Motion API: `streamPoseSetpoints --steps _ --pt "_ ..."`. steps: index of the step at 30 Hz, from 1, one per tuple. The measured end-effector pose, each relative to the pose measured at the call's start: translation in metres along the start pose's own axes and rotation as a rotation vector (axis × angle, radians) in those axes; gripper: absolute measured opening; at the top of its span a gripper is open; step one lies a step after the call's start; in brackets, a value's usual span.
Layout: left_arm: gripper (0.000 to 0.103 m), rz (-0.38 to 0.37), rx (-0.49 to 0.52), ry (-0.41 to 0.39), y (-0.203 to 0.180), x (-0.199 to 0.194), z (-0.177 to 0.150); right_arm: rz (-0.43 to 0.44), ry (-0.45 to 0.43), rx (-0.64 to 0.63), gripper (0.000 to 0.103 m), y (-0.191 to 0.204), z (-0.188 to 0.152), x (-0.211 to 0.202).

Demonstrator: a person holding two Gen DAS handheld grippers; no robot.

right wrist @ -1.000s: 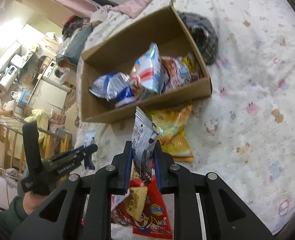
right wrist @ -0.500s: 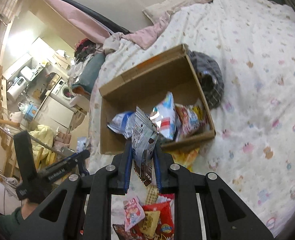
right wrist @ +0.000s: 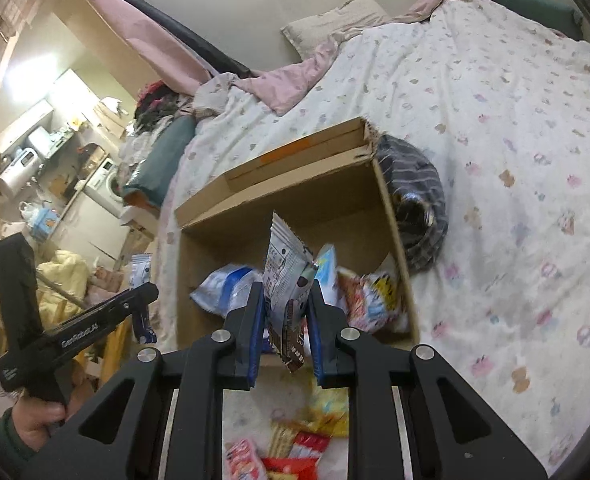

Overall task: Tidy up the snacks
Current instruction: 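Carry both packets over the box and open both tools to drop them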

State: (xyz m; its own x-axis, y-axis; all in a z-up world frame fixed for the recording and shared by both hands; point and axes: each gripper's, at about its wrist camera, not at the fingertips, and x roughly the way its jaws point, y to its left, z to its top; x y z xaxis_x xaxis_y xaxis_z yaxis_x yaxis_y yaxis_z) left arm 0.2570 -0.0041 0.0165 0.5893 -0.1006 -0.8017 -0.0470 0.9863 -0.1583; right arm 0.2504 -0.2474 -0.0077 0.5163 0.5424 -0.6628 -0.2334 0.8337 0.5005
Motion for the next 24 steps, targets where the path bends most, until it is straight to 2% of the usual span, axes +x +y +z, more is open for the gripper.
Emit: streamPoseSetpoints --steps 4,9,12,21,24 --pt "0.015 0.018 -0.006 0.001 -0.002 0.023 0.013 -0.028 0.009 0.006 0.021 -0.011 0.015 0.017" --pt "0.015 0.028 0.000 0.005 -0.007 0.051 0.024 -0.107 0.034 -0.026 0.021 -0.020 0.026 0.042" --pt "0.015 0.041 0.004 -0.003 -0.005 0.060 0.021 -0.174 0.039 -0.068 0.021 -0.024 0.030 0.058" --pt "0.015 0.038 -0.032 0.005 0.005 0.071 0.024 -0.254 0.065 -0.128 0.021 -0.018 0.028 0.082" --pt "0.015 0.026 -0.032 0.022 0.003 0.076 0.024 -0.251 0.081 -0.139 0.021 -0.016 0.025 0.088"
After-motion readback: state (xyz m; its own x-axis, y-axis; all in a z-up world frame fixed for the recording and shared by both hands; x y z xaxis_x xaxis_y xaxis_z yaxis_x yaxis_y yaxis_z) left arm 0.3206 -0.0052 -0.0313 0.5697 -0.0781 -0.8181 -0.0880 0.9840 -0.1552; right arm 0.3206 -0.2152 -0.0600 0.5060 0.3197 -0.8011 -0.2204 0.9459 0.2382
